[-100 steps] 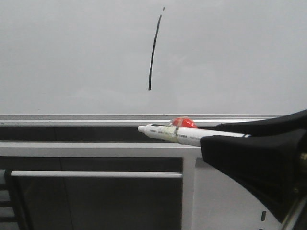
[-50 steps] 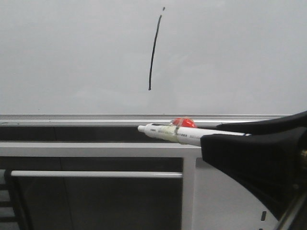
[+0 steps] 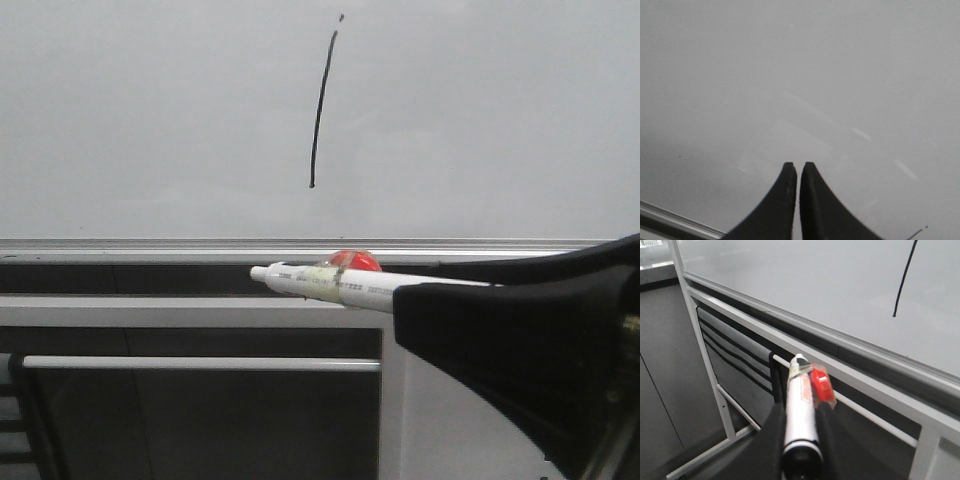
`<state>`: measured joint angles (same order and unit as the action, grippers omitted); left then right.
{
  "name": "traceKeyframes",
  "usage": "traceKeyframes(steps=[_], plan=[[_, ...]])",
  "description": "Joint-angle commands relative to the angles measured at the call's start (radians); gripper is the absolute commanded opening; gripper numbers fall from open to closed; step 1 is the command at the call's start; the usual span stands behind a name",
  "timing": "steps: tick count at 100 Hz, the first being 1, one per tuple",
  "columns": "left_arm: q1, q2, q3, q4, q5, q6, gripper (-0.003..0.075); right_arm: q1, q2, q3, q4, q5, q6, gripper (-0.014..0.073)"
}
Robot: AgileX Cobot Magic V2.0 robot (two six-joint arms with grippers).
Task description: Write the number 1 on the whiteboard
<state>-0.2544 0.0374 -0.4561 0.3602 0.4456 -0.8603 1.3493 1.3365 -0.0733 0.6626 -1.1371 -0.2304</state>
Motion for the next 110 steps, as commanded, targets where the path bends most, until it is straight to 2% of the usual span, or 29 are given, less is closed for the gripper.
traceKeyframes(steps=[1,9,24,40,51,61,75,86,100,110], plan=[[0.002,0.020,0.028,-0.102,-0.184,0.129,-0.0018,0.001,-0.020,-0.022,-0.069,-0.065,0.030,-0.0050],[0.002,0.020,0.065,-0.239,-0.241,0.278,-0.0018,0.001,-0.020,-0.028,-0.078,-0.018,0.048,-0.0050],[0.002,0.020,0.082,-0.490,-0.213,0.622,-0.0018,0.001,-0.039,-0.057,-0.078,0.075,0.108,-0.0050],[-0.017,0.020,0.082,-0.834,-0.104,1.152,-0.0018,-0.006,-0.071,-0.135,-0.078,0.211,0.108,-0.0050],[-0.031,0.020,0.082,-1.034,-0.006,1.427,-0.0018,-0.028,-0.090,-0.207,-0.076,0.334,0.103,-0.0050],[-0.035,0.020,0.082,-1.128,0.054,1.634,-0.0018,-0.069,-0.113,-0.267,-0.076,0.478,0.082,-0.0051],[-0.035,0.020,0.082,-1.186,0.133,1.850,-0.0018,-0.143,-0.166,-0.352,-0.076,0.721,0.013,-0.0050],[-0.035,0.030,0.082,-1.248,0.170,1.966,-0.0006,-0.209,-0.220,-0.408,-0.076,0.865,-0.032,-0.0050],[-0.035,0.083,0.082,-1.348,0.190,2.104,0.0122,-0.311,-0.290,-0.471,-0.100,1.032,-0.053,-0.0050],[-0.035,0.156,0.082,-1.421,0.195,2.180,0.0288,-0.369,-0.319,-0.515,-0.133,1.150,-0.054,-0.0050]])
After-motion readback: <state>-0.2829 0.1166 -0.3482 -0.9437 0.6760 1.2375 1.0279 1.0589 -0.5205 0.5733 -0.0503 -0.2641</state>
